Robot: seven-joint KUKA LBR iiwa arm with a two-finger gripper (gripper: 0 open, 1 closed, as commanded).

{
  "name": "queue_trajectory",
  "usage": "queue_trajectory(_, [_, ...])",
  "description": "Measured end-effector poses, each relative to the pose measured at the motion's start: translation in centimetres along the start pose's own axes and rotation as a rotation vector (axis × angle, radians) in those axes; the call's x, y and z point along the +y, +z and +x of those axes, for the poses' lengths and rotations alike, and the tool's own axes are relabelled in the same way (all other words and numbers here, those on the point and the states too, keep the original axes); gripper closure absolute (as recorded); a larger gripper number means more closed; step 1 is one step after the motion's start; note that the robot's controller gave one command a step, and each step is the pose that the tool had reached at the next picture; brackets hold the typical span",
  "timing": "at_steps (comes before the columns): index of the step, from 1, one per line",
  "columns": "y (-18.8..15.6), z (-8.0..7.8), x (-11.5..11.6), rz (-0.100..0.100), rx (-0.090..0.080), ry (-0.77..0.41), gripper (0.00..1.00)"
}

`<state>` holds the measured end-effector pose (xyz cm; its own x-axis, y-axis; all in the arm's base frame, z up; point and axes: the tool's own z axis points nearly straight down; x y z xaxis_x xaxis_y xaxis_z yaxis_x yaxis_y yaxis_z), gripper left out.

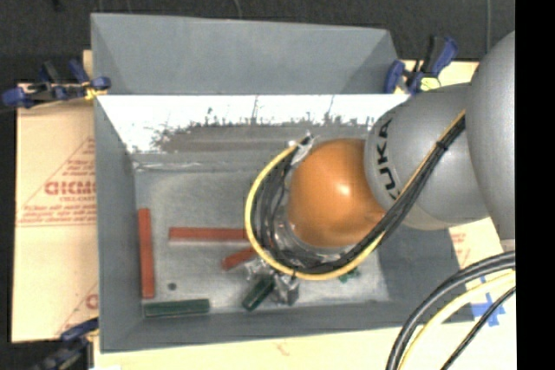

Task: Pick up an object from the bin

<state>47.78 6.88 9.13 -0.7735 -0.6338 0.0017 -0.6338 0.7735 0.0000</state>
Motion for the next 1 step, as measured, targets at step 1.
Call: queue_trajectory(1, [-16.51, -0.09, -1.23, 0.003, -0.007, 0.027, 1.00])
